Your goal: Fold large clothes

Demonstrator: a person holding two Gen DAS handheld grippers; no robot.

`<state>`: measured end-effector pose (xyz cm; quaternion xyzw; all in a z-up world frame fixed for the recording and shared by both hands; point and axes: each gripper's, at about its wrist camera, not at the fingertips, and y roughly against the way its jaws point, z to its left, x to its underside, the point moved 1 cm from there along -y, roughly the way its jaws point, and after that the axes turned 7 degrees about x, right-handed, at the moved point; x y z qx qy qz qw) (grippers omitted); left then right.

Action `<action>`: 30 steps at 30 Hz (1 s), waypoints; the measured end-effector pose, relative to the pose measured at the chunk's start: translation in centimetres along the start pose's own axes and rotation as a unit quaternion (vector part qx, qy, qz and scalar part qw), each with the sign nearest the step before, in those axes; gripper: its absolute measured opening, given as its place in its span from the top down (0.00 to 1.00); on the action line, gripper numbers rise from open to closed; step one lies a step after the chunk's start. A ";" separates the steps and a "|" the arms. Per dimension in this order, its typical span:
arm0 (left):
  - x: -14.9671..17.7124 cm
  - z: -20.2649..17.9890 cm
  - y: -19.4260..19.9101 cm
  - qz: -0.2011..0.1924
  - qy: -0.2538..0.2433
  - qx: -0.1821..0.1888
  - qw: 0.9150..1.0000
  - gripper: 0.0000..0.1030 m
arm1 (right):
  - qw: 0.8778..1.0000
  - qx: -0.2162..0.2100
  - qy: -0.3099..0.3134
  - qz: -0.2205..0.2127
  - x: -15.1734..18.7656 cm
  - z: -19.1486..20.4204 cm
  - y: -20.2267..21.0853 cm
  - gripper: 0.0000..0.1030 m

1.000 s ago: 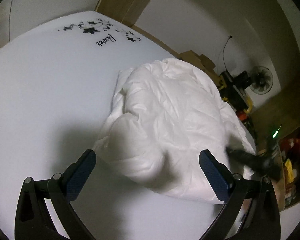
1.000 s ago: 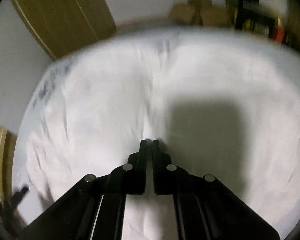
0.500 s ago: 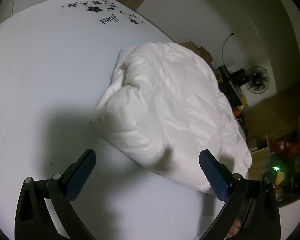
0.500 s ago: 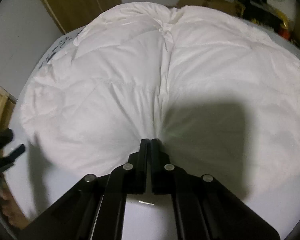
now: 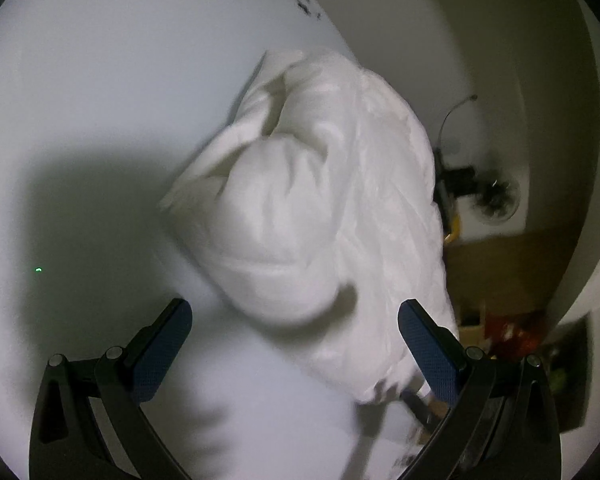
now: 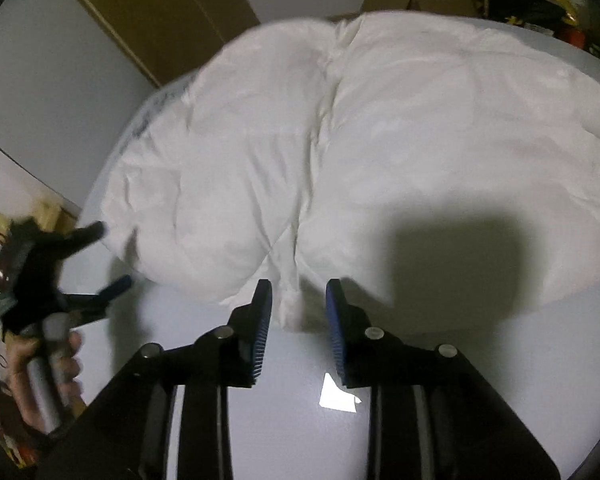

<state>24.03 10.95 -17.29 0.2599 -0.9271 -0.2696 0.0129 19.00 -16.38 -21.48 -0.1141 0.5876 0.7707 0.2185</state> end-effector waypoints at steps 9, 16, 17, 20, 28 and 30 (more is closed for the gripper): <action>-2.7 -0.4 -1.5 -0.019 0.000 0.008 1.000 0.00 | 1.000 -0.001 0.000 -0.024 1.2 -0.1 0.6 0.72; -3.6 -1.2 -2.3 -0.021 -0.015 -0.020 0.999 0.01 | 1.000 -0.004 -0.012 -0.019 0.1 -1.1 -0.5 0.72; -3.5 -1.1 -2.1 -0.027 -0.015 -0.022 0.999 0.02 | 1.000 -0.009 -0.008 -0.026 -0.2 -0.8 -0.2 0.72; -3.2 -1.2 -2.0 -0.039 -0.021 -0.053 0.998 0.21 | 0.998 -0.018 0.022 -0.047 -1.1 0.8 -0.1 0.72; -3.5 -0.2 -1.6 -0.045 0.001 -0.058 0.997 0.60 | 0.997 0.025 0.072 -0.010 -2.1 2.4 -4.0 0.93; -3.5 -0.7 -1.4 -0.047 -0.014 -0.065 0.997 0.68 | 0.997 0.023 0.075 0.003 -2.0 2.8 -3.6 0.93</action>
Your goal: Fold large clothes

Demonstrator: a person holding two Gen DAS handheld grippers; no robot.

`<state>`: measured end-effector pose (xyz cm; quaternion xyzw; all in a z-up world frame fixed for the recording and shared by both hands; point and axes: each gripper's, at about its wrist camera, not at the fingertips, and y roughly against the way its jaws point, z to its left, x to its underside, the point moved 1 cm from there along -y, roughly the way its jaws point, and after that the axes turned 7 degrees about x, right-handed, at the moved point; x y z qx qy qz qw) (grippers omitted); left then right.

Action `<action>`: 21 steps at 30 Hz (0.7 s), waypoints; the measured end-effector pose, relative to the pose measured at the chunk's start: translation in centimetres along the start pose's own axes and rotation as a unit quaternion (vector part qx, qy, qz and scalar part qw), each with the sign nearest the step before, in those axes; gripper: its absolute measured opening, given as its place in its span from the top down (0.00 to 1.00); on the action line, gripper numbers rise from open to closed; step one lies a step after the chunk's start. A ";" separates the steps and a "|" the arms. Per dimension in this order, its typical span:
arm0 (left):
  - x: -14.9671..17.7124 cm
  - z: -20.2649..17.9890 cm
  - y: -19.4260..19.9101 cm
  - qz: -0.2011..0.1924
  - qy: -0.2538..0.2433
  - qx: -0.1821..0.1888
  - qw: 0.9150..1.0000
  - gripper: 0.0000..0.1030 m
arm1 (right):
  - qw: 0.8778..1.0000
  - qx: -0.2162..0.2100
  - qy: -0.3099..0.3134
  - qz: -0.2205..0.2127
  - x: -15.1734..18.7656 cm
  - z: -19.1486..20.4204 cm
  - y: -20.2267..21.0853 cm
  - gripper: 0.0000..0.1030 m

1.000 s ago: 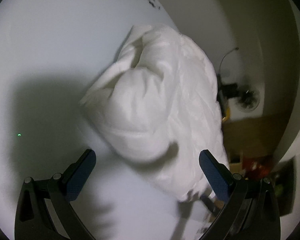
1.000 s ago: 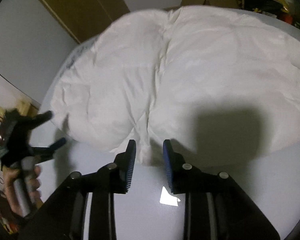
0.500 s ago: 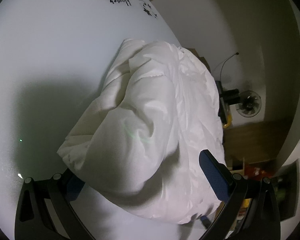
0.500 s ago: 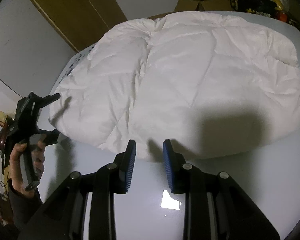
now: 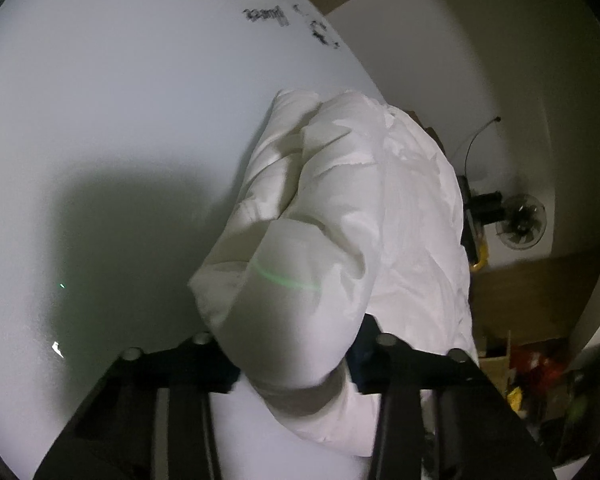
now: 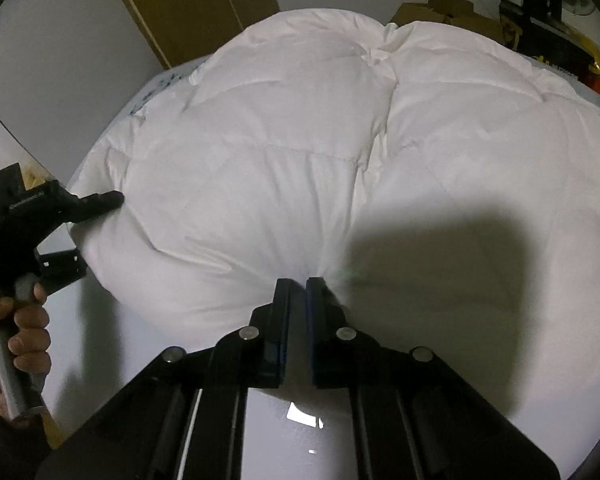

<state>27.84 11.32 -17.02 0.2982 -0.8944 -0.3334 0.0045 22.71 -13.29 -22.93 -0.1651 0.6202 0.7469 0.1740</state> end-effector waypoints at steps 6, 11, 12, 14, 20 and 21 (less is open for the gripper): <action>0.6 -3.0 0.9 -0.025 -0.059 -0.026 0.998 0.79 | 0.997 -0.003 -0.045 -0.070 -2.9 -2.0 3.6 0.93; 1.3 -5.9 2.4 -0.048 -0.113 -0.043 0.991 0.82 | 1.000 0.021 -0.005 -0.001 -2.0 -0.8 -1.1 0.94; 1.5 -6.9 2.8 -0.058 -0.132 -0.052 0.988 0.83 | 1.000 0.019 -0.004 -0.002 -1.8 -0.7 -0.7 0.94; 1.8 -8.5 3.1 -0.070 -0.156 -0.060 0.983 0.83 | 0.999 -0.031 -0.036 -0.007 -1.2 -1.5 0.7 0.93; 3.6 -13.5 4.7 -0.100 -0.218 -0.074 0.968 0.83 | 0.988 -0.056 -0.127 -0.072 2.1 -8.6 6.3 0.93; 4.0 -14.0 4.9 -0.103 -0.227 -0.075 0.966 0.83 | 0.985 -0.045 -0.144 -0.084 2.8 -10.4 7.5 0.93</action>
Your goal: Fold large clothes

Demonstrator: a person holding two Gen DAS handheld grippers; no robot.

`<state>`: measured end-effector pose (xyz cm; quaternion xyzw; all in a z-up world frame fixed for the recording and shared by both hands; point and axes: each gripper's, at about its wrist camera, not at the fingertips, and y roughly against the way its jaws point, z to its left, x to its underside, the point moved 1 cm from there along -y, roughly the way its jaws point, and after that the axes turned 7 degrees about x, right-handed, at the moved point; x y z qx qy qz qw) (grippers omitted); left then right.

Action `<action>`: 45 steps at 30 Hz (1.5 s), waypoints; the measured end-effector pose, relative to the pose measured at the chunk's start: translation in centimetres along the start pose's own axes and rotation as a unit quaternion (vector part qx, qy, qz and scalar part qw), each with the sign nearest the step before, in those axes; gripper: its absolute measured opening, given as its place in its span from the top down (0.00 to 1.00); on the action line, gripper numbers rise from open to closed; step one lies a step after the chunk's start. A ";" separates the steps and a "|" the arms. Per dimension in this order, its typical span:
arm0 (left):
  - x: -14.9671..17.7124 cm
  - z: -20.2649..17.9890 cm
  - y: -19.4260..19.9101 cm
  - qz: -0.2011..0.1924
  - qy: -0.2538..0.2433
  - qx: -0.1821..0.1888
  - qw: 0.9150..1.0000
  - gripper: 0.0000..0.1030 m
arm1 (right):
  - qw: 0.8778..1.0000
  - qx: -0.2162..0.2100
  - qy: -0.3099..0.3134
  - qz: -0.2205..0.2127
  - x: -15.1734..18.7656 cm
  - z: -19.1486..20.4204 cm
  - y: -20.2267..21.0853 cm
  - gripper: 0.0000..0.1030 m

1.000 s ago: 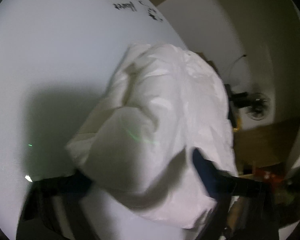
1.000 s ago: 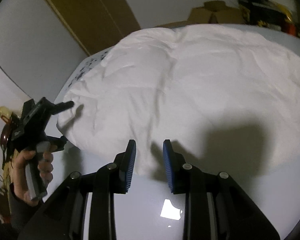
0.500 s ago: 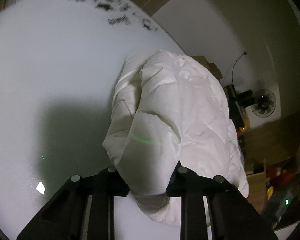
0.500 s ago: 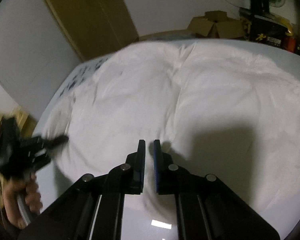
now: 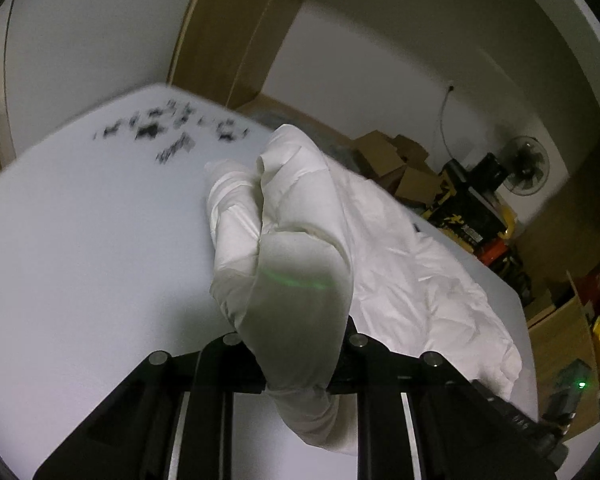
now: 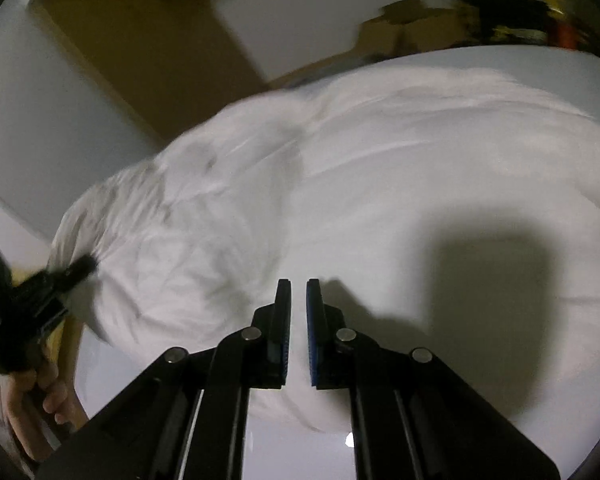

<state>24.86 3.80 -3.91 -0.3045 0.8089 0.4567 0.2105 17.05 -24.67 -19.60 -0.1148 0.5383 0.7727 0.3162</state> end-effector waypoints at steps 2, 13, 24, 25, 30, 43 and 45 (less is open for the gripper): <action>0.0 -2.1 0.8 -0.013 -0.024 -0.002 1.000 0.83 | 0.999 0.024 -0.025 -0.033 -0.3 -3.2 2.5 0.93; 2.5 -20.0 1.3 -0.029 -0.176 0.052 0.983 0.83 | 0.993 0.031 -0.114 -0.009 2.7 -14.5 5.1 0.92; 15.9 -34.1 -9.3 0.063 -0.320 0.052 0.944 0.82 | 0.977 0.008 -0.203 -0.061 9.9 -21.3 13.4 0.92; 17.3 -34.3 -10.4 0.077 -0.330 0.049 0.940 0.82 | 0.976 0.010 -0.207 -0.063 10.4 -21.7 13.9 0.91; 22.5 -34.5 -13.9 0.112 -0.379 0.036 0.918 0.79 | 0.972 0.019 -0.223 -0.069 12.2 -23.8 15.9 0.91; 20.7 -32.2 -7.1 0.145 -0.334 0.208 0.908 0.00 | 0.966 0.016 -0.231 -0.114 9.6 -21.6 18.5 0.35; 20.4 -30.8 -4.1 0.126 -0.341 0.230 0.903 0.00 | 0.968 0.015 -0.220 -0.122 8.1 -20.5 19.3 0.35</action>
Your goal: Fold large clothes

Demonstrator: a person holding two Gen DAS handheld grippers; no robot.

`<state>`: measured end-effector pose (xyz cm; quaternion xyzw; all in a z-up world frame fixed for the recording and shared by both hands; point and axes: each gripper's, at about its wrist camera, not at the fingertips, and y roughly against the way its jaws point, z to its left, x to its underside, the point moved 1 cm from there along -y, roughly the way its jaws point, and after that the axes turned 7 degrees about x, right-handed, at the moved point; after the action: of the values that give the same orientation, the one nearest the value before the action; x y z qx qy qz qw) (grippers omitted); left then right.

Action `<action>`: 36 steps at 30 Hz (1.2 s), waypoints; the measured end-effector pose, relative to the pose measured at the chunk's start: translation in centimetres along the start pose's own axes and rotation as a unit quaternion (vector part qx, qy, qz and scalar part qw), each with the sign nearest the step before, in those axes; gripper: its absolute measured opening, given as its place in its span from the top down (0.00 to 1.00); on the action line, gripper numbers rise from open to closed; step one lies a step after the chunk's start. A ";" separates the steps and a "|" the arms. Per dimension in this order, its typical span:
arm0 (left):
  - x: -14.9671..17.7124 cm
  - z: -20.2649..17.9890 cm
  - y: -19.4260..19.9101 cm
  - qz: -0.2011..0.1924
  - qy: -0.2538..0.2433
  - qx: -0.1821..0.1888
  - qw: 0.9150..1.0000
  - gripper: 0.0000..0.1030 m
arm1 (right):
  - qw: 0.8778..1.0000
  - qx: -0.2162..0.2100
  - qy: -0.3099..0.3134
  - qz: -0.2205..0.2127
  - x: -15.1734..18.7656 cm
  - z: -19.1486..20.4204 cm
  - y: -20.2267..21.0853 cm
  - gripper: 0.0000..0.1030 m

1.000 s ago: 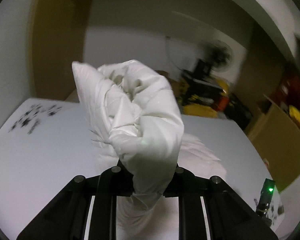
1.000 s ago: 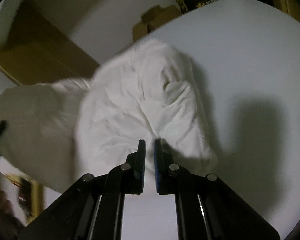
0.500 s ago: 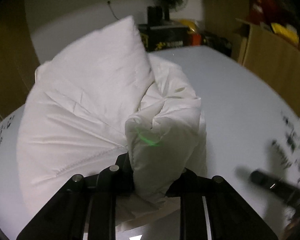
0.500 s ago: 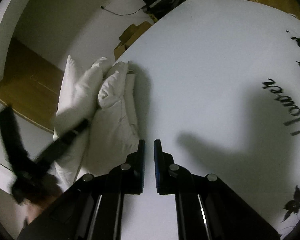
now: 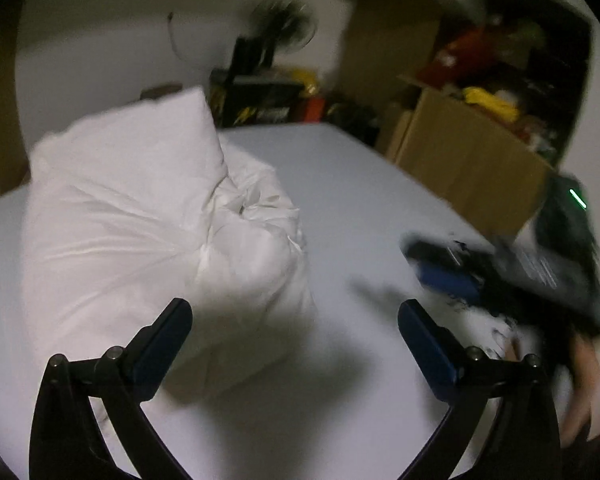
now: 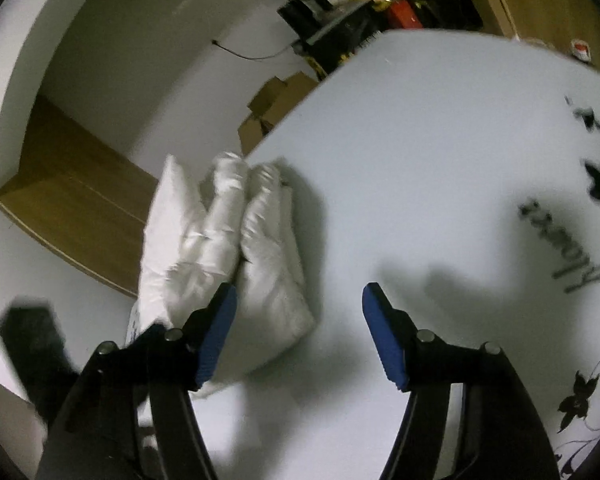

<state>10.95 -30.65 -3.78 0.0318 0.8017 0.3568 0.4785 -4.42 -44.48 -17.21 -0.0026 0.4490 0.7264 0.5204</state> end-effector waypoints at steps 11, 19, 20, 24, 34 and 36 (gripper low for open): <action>3.7 7.7 13.1 -0.072 0.066 -0.045 0.994 0.00 | 0.981 -0.108 0.122 0.109 -5.6 13.5 -4.9 0.35; 6.4 11.8 16.2 -0.079 0.117 -0.041 0.989 0.00 | 0.966 -0.009 0.160 0.203 -4.9 14.2 -13.3 0.35; 6.7 12.2 16.4 -0.079 0.120 -0.037 0.989 0.00 | 0.965 -0.006 0.164 0.203 -4.7 13.9 -13.1 0.35; 6.8 13.3 16.7 -0.081 0.130 -0.034 0.988 0.00 | 0.975 -0.001 0.147 0.166 -5.3 12.4 -11.0 0.35; 7.8 13.3 16.7 -0.077 0.146 -0.012 0.986 0.00 | 0.947 0.030 0.218 0.234 -4.4 12.9 -13.6 0.33; 8.0 13.7 16.9 -0.076 0.151 -0.012 0.986 0.00 | 0.936 0.017 0.250 0.247 -3.8 13.4 -12.7 0.32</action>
<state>12.50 -7.55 -3.53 -0.0894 0.8604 0.3300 0.3779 13.19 -37.80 -15.70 -0.0644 0.5630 0.8005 0.1953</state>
